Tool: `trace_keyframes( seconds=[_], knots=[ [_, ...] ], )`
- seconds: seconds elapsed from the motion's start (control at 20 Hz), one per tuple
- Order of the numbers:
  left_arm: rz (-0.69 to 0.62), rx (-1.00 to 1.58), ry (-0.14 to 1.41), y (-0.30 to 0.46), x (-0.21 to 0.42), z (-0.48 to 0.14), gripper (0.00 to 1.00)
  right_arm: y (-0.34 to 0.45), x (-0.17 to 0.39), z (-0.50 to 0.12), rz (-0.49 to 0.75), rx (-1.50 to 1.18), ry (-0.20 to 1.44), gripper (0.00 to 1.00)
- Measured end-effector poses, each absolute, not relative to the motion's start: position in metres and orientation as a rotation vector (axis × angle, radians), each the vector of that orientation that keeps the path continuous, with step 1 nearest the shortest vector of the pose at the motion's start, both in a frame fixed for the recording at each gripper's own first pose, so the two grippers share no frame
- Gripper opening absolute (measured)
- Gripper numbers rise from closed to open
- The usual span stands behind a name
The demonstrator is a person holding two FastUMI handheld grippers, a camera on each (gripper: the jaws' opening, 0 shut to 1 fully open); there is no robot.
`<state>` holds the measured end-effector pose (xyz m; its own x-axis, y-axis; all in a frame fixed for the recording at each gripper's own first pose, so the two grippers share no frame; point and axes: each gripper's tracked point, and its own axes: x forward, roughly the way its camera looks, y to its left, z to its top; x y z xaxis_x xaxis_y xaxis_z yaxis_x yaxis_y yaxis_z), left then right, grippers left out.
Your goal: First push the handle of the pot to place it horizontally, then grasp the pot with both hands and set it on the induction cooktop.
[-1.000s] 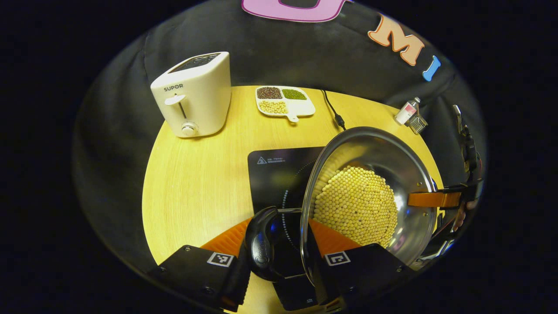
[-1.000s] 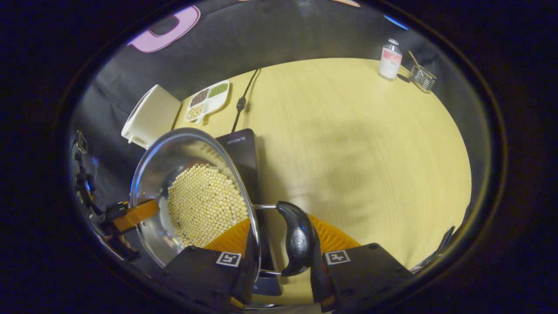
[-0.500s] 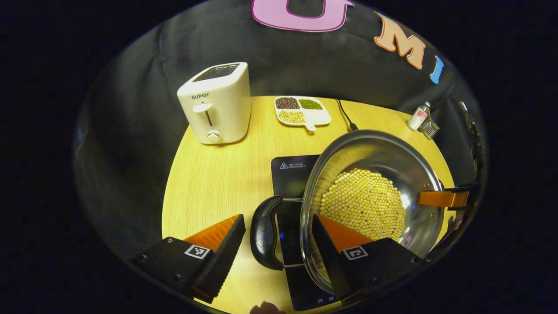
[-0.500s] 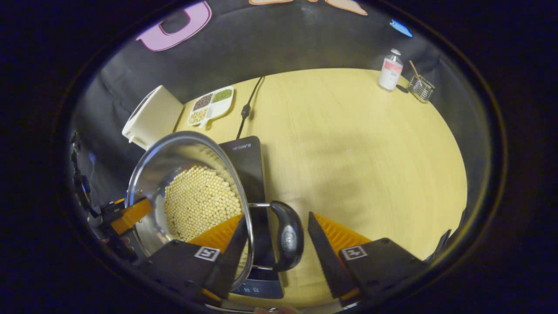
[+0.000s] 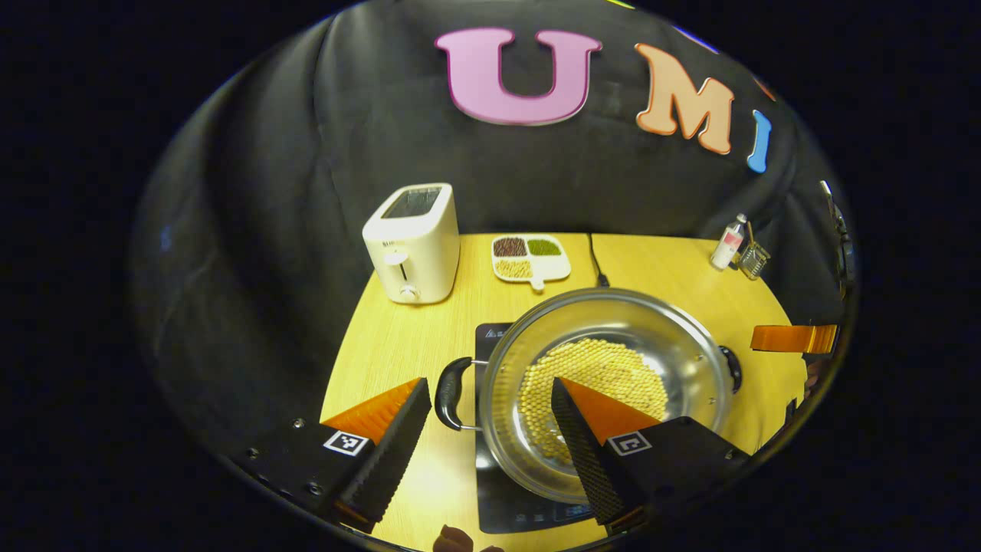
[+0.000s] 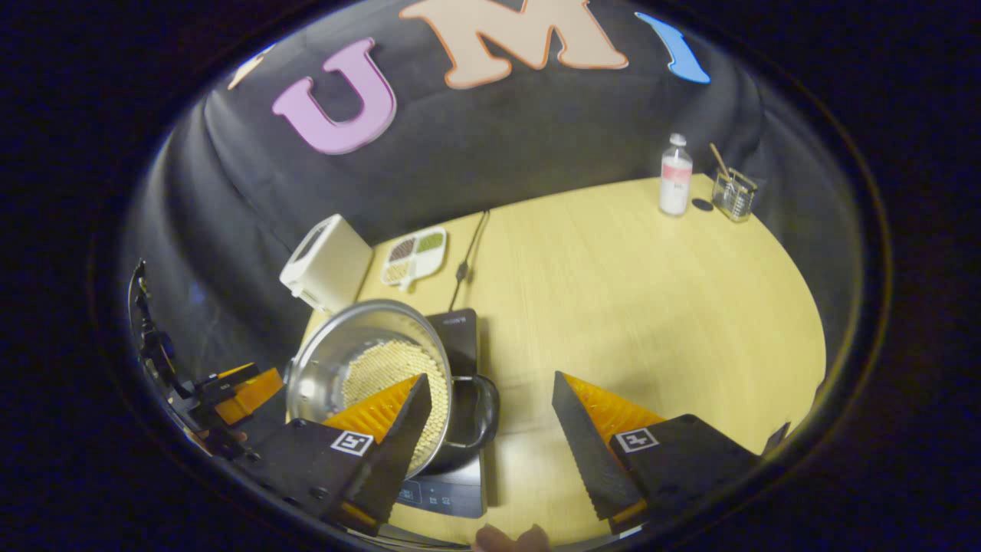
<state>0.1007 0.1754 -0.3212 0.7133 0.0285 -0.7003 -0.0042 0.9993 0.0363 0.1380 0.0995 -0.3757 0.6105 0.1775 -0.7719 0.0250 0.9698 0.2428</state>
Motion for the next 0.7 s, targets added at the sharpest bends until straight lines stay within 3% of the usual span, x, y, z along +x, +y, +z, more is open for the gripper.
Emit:
trace_keyframes(
  seconds=[0.15, 0.2, 0.3, 0.35, 0.4, 0.45, 0.5, 0.7],
  knots=[
    [0.042, 0.022, 0.643, 0.124, 0.072, -0.264, 0.97, 0.061, 0.122, -0.321, 0.156, 0.246, 0.770, 0.93],
    [0.048, 0.002, 0.600, 0.103, 0.060, -0.247, 0.97, 0.046, 0.116, -0.305, 0.169, 0.229, 0.727, 0.97],
    [0.063, -0.049, 0.550, 0.066, 0.039, -0.225, 0.96, 0.017, 0.099, -0.276, 0.192, 0.215, 0.665, 0.92],
    [0.062, -0.077, 0.532, 0.048, 0.029, -0.213, 0.96, 0.005, 0.091, -0.264, 0.190, 0.216, 0.635, 0.97],
    [0.062, -0.094, 0.517, 0.033, 0.018, -0.201, 0.96, -0.008, 0.083, -0.252, 0.187, 0.220, 0.614, 0.92],
    [0.068, -0.098, 0.492, 0.022, 0.009, -0.186, 0.96, -0.020, 0.071, -0.240, 0.190, 0.225, 0.590, 0.97],
    [0.068, -0.095, 0.461, 0.011, 0.007, -0.171, 0.96, -0.030, 0.065, -0.226, 0.192, 0.220, 0.555, 0.92],
    [0.051, -0.027, 0.313, -0.028, -0.010, -0.107, 0.96, -0.066, 0.043, -0.173, 0.187, 0.186, 0.430, 0.97]
  ],
)
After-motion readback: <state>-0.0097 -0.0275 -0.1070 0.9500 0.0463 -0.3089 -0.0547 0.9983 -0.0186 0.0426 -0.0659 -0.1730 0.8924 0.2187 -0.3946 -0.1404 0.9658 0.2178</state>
